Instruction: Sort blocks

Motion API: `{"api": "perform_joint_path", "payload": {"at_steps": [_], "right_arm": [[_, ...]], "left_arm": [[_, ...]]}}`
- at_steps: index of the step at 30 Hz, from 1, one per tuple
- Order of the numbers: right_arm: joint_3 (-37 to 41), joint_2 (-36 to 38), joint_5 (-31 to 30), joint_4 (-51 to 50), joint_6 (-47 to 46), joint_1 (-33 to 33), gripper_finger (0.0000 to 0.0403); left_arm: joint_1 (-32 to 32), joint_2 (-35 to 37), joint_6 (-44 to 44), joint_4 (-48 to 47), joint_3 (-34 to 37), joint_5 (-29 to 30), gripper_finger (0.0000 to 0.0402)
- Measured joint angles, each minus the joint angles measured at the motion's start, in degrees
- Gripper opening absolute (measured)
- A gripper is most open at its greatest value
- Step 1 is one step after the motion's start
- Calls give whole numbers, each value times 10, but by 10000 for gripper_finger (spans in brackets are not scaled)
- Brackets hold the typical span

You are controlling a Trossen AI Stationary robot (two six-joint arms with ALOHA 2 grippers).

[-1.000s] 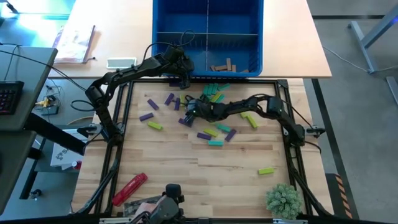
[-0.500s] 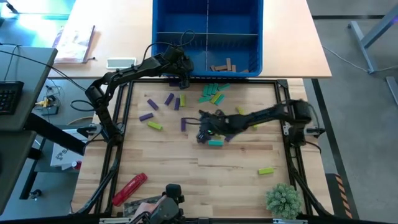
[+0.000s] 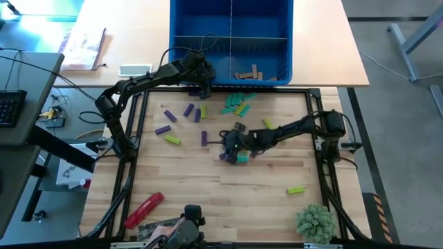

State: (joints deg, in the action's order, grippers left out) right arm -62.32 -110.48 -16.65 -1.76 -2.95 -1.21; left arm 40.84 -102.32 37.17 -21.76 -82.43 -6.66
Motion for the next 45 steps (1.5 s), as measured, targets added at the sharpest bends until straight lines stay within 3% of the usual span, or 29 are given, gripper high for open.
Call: {"api": "perform_joint_path", "payload": {"at_steps": [6, 12, 19, 26, 30, 36, 45], "right_arm": [[2, -1, 232, -3, 156, -70, 201], [2, -13, 305, -7, 250, -108, 201], [0, -56, 351, 1, 255, -125, 201], [0, -66, 355, 6, 250, -125, 199], [0, -68, 346, 8, 249, -125, 170], [0, -68, 336, 9, 249, -124, 91], [2, -50, 332, 16, 190, -122, 88]], "left_arm": [[0, 0, -5, -8, 0, 0, 180], [0, 0, -4, -9, 0, 0, 180], [0, 0, -5, -8, 0, 0, 180], [0, 0, -4, -8, 0, 0, 180], [0, 0, -5, -8, 0, 0, 180], [0, 0, -7, -9, 0, 0, 180], [0, 0, -9, -9, 0, 0, 180]]}}
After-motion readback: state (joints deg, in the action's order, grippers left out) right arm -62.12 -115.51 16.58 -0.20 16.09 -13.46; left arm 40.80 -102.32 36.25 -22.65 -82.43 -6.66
